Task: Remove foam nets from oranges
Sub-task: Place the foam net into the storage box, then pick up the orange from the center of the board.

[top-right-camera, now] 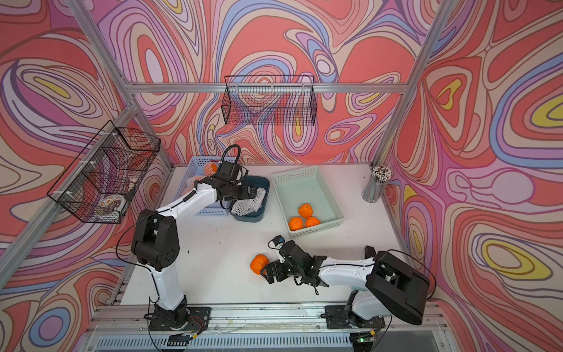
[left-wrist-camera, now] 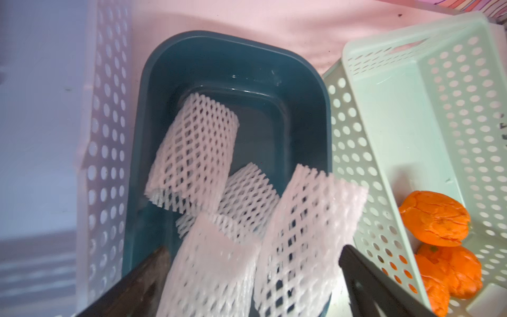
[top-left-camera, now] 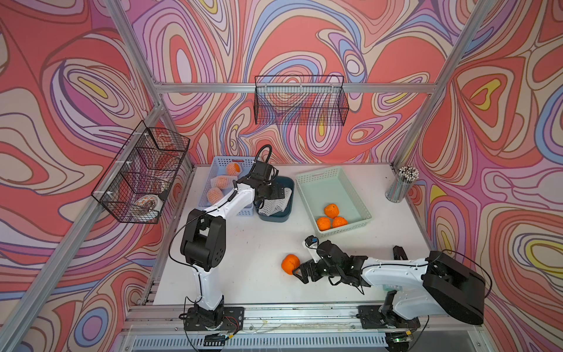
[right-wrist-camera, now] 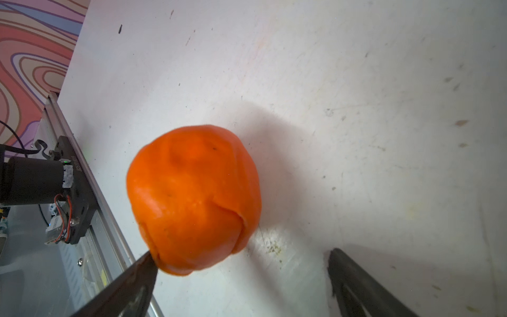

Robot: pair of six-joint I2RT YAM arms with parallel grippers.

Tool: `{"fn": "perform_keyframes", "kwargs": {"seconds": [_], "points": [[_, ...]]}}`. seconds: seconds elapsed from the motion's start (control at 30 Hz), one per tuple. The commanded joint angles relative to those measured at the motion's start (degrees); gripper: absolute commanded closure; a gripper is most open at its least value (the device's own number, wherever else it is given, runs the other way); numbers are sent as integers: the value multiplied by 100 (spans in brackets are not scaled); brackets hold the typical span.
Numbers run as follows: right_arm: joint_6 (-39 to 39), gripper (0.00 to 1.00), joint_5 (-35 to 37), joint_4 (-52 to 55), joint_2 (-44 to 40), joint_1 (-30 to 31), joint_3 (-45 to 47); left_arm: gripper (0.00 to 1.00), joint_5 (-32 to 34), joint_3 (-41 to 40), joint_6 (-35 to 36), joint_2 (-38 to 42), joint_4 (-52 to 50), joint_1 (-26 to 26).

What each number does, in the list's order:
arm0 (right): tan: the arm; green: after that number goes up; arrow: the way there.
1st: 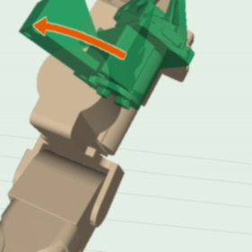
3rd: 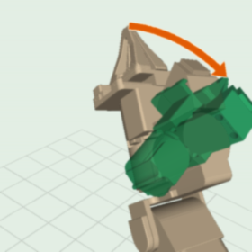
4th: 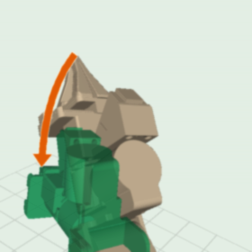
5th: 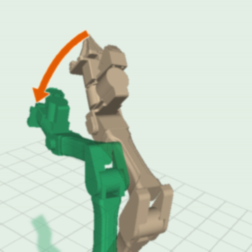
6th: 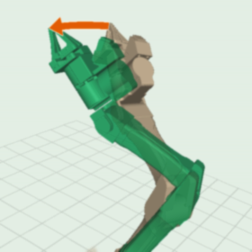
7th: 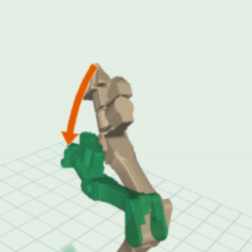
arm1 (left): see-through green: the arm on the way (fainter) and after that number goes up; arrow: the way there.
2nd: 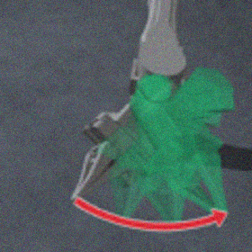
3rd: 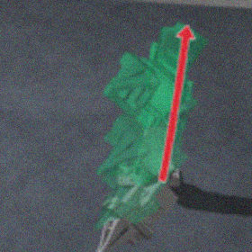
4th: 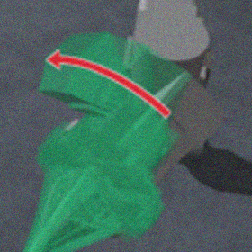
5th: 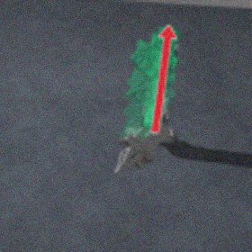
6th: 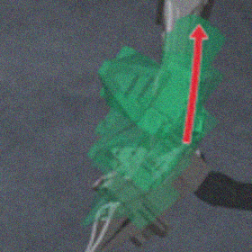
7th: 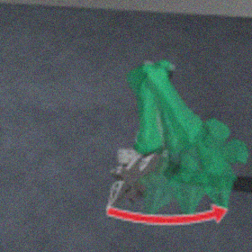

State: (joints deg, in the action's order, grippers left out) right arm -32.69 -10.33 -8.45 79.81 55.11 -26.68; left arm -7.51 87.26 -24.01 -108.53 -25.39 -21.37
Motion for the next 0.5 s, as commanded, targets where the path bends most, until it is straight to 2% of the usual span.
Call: {"fn": "perform_keyframes", "kwargs": {"seconds": [0.0,0.23,0.47], "points": [[-25,2,-15,-158,76,27,-114,0,-292,-161,-270,253,330,86],[-49,2,48,-168,58,26,-136,1,-519,-423,-446,446,573,216],[-1,2,-39,-166,168,28,-335,1,-460,-854,-434,1241,941,362]]}}
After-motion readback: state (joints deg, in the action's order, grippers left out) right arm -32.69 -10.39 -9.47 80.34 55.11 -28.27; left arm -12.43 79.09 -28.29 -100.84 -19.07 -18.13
